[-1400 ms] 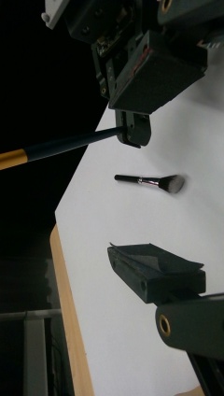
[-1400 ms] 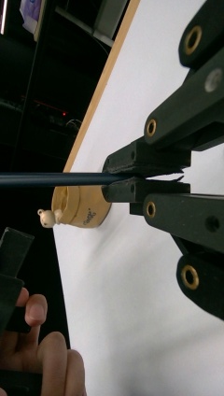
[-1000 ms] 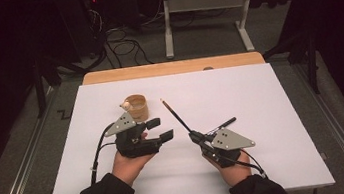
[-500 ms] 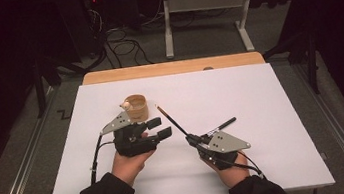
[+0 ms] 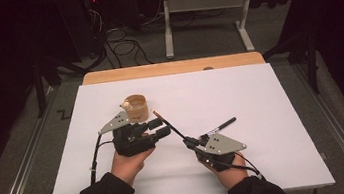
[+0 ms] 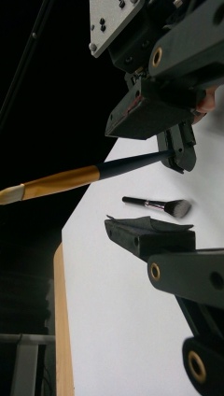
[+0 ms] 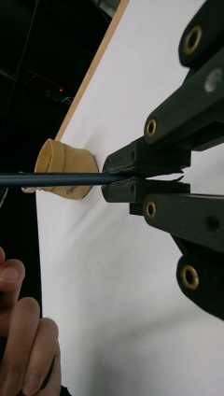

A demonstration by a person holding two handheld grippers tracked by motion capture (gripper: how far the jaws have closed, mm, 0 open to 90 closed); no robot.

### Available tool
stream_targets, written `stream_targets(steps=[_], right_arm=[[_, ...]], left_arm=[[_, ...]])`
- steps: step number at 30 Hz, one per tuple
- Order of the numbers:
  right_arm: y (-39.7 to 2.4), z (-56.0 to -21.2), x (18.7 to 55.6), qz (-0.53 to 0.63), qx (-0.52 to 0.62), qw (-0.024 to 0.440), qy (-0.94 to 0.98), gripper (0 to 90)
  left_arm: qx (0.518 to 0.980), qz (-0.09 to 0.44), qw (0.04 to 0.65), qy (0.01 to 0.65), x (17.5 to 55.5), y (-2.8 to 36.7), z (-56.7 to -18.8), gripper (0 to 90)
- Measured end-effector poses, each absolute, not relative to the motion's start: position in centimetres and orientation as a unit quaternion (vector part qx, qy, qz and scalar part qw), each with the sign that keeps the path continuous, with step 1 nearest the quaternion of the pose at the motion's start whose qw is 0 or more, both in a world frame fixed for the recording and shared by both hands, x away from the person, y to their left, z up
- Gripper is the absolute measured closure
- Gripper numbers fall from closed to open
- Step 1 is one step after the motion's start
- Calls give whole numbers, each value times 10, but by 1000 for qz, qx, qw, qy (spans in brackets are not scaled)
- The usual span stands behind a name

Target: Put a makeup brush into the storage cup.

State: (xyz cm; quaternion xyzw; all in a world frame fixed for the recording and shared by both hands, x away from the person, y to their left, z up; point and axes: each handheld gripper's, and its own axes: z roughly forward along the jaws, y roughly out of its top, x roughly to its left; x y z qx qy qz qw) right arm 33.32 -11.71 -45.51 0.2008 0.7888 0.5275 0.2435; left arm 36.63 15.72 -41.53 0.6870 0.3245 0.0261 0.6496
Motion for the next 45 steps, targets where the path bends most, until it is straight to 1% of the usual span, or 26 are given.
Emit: stream_targets(steps=[2, 10, 16, 22, 34, 45], right_arm=[[-117, -456, 333, 526, 198, 243, 790, 874], [-114, -458, 333, 523, 193, 241, 794, 874], [-113, -458, 333, 521, 193, 240, 796, 874], [-113, -459, 333, 520, 193, 241, 796, 874], [-112, -459, 333, 519, 189, 242, 797, 874], [-111, -460, 333, 516, 192, 244, 798, 872]], left_arm=[[683, 16, 654, 326, 367, 158, -416, 525], [673, 7, 663, 328, 369, 162, -417, 600], [673, 4, 664, 325, 369, 162, -418, 651], [672, -1, 666, 324, 369, 162, -418, 672], [669, -4, 672, 319, 369, 163, -420, 784], [663, -18, 683, 306, 368, 161, -420, 825]])
